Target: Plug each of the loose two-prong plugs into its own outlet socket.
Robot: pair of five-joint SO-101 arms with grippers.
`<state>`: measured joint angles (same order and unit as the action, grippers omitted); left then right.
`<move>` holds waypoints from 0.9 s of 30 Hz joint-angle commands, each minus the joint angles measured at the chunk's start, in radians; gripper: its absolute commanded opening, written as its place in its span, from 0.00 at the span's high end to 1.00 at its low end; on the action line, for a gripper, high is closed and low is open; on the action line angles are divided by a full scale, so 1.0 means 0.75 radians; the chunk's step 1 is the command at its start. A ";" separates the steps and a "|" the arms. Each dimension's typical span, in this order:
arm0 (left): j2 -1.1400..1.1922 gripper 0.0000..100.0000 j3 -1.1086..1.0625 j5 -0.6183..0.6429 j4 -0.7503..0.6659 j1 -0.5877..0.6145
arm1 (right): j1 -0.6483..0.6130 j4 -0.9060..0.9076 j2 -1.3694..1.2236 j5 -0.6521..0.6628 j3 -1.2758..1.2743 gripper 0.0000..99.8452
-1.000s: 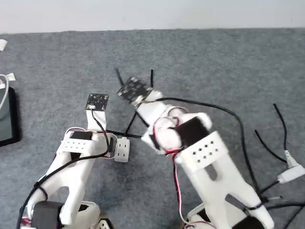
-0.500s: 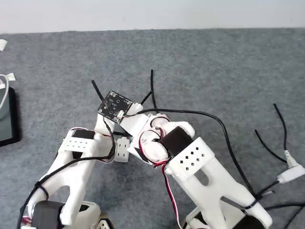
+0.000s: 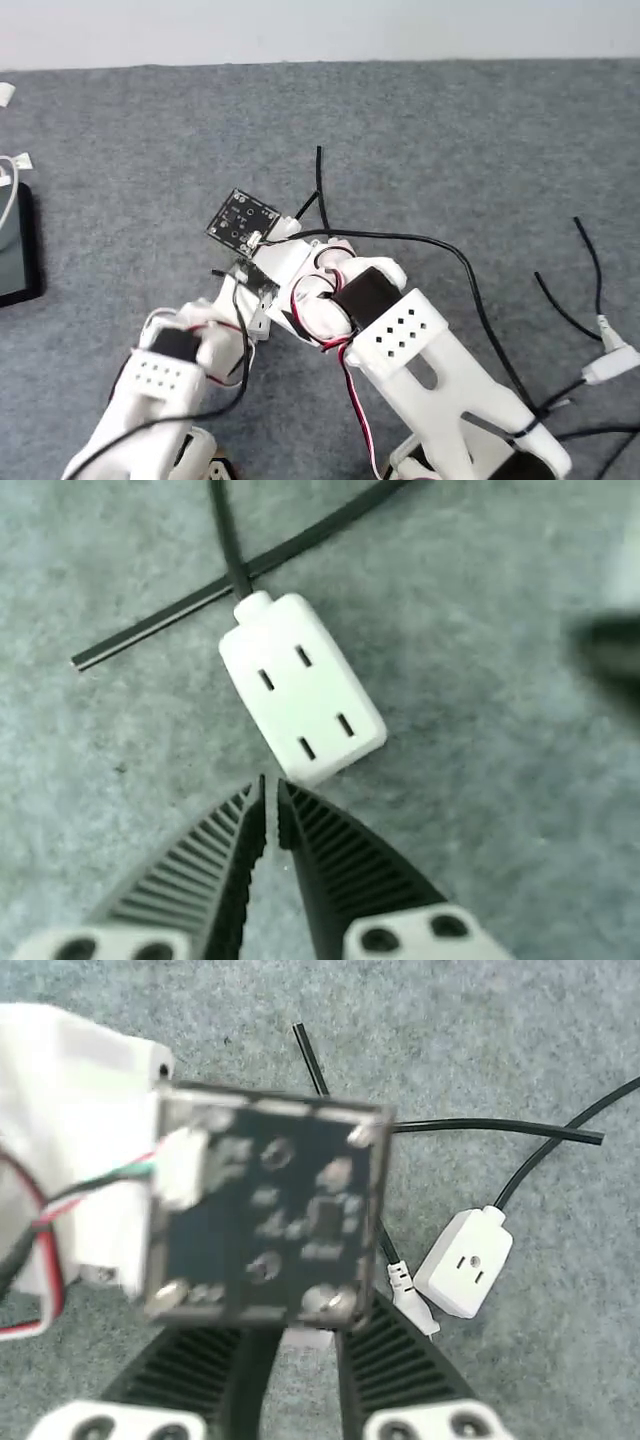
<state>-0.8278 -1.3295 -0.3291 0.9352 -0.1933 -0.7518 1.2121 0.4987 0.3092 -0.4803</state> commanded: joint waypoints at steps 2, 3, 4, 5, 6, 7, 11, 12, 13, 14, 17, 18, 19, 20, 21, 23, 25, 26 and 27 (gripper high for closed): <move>-0.184 0.99 -0.026 0.002 0.043 -0.027 | -0.009 -0.026 0.048 -0.037 0.023 0.99; -0.190 0.99 -0.026 0.037 0.043 -0.023 | -0.005 -0.038 0.048 -0.072 0.023 0.99; -0.192 0.99 -0.026 0.080 0.041 -0.020 | -0.001 -0.058 0.048 -0.117 0.016 0.99; -0.196 0.99 -0.026 0.119 0.037 -0.020 | 0.001 -0.079 0.048 -0.164 0.012 0.99; -0.196 0.99 -0.026 0.158 0.020 -0.020 | 0.013 -0.097 0.048 -0.227 0.010 0.99; -0.192 0.99 -0.028 0.198 -0.004 -0.018 | 0.036 -0.126 0.048 -0.315 0.000 0.99; -0.198 0.99 -0.034 0.409 -0.110 0.090 | 0.105 -0.347 0.050 -0.691 -0.139 0.99; -0.198 0.99 -0.034 0.462 -0.137 0.135 | 0.107 -0.414 0.050 -0.755 -0.194 0.99; -0.198 0.99 -0.034 0.505 -0.155 0.182 | 0.107 -0.486 0.050 -0.812 -0.248 0.99; -0.198 0.99 -0.026 0.538 -0.162 0.227 | 0.103 -0.553 0.050 -0.857 -0.297 0.99; -0.200 0.99 0.007 0.589 -0.168 0.342 | 0.091 -0.758 0.050 -0.914 -0.417 0.99; -0.200 0.99 0.019 0.599 -0.168 0.378 | 0.085 -0.823 0.050 -0.914 -0.452 0.99; -0.200 0.99 0.030 0.618 -0.168 0.409 | 0.073 -0.885 0.050 -0.910 -0.481 0.99; -0.200 0.99 0.040 0.634 -0.168 0.432 | 0.064 -0.934 0.048 -0.912 -0.501 0.99; -0.200 0.99 0.046 0.642 -0.168 0.448 | 0.050 -0.979 0.048 -0.912 -0.520 0.99; -0.200 0.99 0.048 0.646 -0.168 0.454 | 0.021 -1.069 0.015 -0.910 -0.530 0.99; -0.200 0.99 0.048 0.646 -0.168 0.456 | 0.007 -1.151 -0.056 -0.910 -0.530 0.99; -0.200 0.99 0.048 0.646 -0.168 0.458 | 0.007 -1.190 -0.103 -0.910 -0.530 0.99; -0.200 0.99 0.048 0.646 -0.168 0.460 | 0.011 -1.220 -0.150 -0.910 -0.530 0.99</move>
<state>-0.9597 -1.3571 0.1419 0.8385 0.1381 -0.7365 0.3805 0.4450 -0.3629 -0.8869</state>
